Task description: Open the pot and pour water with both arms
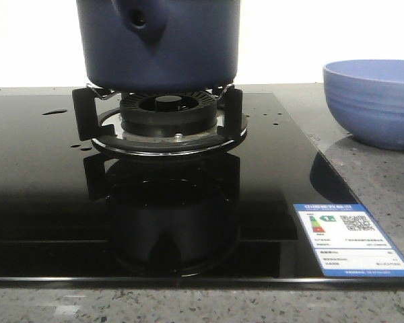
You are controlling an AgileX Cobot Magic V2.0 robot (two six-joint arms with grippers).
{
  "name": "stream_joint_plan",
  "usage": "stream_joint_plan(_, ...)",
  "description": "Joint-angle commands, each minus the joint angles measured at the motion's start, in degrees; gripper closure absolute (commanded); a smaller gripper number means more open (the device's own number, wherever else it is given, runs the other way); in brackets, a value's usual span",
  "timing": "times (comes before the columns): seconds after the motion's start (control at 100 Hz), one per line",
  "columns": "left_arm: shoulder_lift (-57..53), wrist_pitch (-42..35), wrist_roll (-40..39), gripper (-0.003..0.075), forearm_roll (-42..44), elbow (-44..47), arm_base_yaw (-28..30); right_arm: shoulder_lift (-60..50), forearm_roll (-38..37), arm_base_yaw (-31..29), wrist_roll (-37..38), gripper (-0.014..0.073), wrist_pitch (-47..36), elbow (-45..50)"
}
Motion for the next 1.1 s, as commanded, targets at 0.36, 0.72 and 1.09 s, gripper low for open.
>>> stream_joint_plan(0.36, 0.19, 0.81, 0.21, 0.0739, -2.6, -1.51, -0.06, 0.39, 0.93, -0.37, -0.57, 0.066, -3.54, -1.53)
stream_joint_plan(0.72, 0.19, -3.53, -41.74, 0.0739, 43.04, -7.25, -0.06, 0.39, 0.93, -0.37, -0.57, 0.066, -3.54, -1.53)
stream_joint_plan(1.09, -4.77, -13.31, -104.12, 0.0739, 99.38, -1.89, -0.26, 0.39, 0.93, -0.37, -0.57, 0.066, -3.54, -1.53)
